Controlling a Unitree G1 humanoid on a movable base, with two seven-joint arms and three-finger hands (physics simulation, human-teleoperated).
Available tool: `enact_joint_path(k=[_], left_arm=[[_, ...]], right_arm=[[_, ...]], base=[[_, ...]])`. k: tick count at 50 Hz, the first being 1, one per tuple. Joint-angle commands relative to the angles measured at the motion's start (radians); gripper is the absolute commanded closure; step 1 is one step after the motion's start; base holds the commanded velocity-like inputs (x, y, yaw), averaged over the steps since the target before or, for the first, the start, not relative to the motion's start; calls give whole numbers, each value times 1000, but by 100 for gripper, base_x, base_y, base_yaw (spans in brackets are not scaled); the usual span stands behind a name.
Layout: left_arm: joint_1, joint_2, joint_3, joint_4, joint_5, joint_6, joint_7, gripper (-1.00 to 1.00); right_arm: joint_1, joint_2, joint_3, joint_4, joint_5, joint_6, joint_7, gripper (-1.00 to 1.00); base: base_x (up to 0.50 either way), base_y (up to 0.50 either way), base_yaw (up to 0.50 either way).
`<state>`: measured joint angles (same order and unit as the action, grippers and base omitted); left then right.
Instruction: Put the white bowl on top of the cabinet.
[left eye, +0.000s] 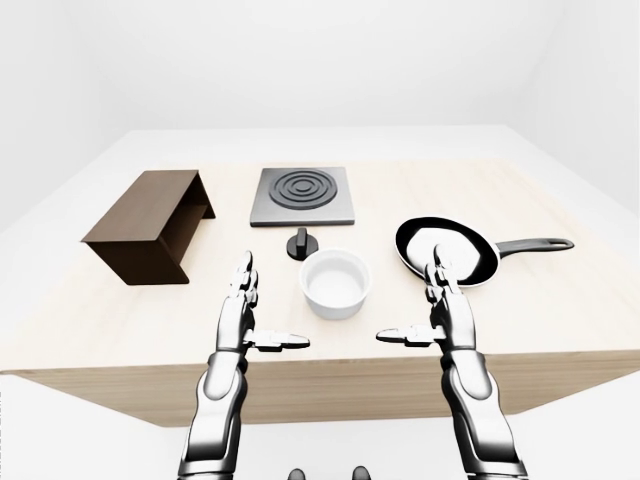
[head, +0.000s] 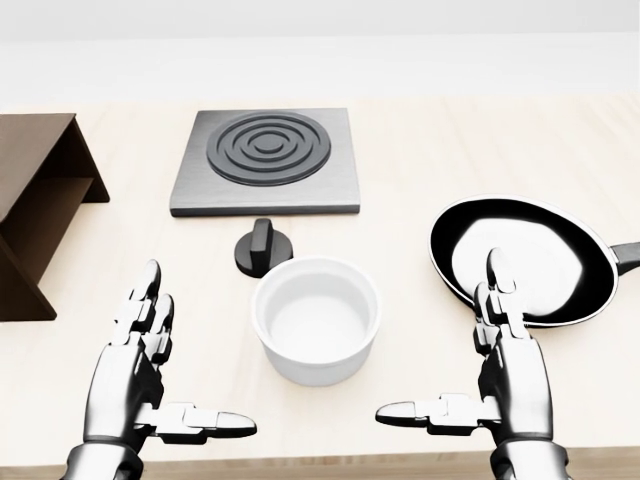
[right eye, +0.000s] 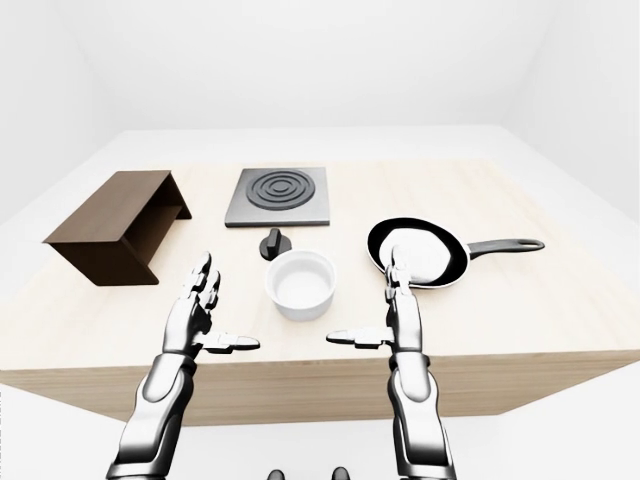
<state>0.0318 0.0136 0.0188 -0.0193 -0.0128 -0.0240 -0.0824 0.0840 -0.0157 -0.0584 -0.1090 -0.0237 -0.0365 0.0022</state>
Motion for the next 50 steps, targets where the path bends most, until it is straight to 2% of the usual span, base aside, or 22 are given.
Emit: enact_joint_path(k=[1,17,33,35,36,39,41,50], left_arm=[[3,-1,-4,4,2,-4,1,-100],[-7,-2,-6,32,4,-18,2,-100],[-5,-3,-11,36,7,-22,1,-100],[-4,-3,-11,34,7,-20,0,-100],[-4,-3,-11,34,8,-21,1,-100],[-2,-3,-12,30,7,-18,0,-100],[-3,-3,-11,31,6,-17,-1,-100],[-24,-6,-25,88,22,-34,-4,-100]], right_arm=[[3,0,2,0,-5,0,-4,-100],[9,3,8,-4,-11,-4,-6,-100],[9,3,11,-2,-12,2,-4,-100],[7,3,9,-2,-12,10,-8,-100],[7,3,9,-4,4,30,6,-100],[6,3,8,-5,-9,27,-7,-100],[9,3,10,-15,-5,39,-3,-100],[15,4,14,-27,-6,47,-2,-100]], base=[[3,17,0],[3,17,0],[3,17,0],[3,12,0],[3,5,0],[0,0,0],[0,0,0],[0,0,0]])
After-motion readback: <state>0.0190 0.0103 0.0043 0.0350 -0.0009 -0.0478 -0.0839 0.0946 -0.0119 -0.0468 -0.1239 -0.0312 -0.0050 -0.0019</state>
